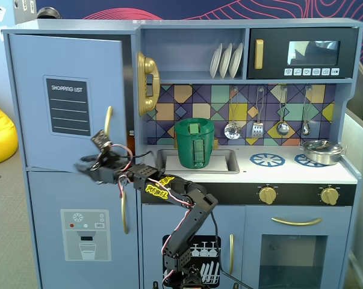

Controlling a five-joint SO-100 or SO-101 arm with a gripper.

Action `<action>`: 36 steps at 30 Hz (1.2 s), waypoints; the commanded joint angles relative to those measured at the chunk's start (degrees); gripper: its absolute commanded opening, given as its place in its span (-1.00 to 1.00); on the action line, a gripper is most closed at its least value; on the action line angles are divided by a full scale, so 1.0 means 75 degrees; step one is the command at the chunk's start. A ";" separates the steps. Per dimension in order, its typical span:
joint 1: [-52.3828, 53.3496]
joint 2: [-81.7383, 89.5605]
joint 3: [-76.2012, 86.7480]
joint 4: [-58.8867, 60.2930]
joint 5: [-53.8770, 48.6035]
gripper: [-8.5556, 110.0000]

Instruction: Close the left cabinet door

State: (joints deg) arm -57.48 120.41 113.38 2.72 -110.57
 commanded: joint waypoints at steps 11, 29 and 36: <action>0.1758 0.0105 -0.0281 -0.0855 -0.0211 -0.86; 0.2461 0.4934 0.2777 0.4547 0.1184 -0.86; 0.5930 0.6246 0.4477 0.7512 0.0457 -0.86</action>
State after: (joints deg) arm -25.22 161.28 142.65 50.89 -104.77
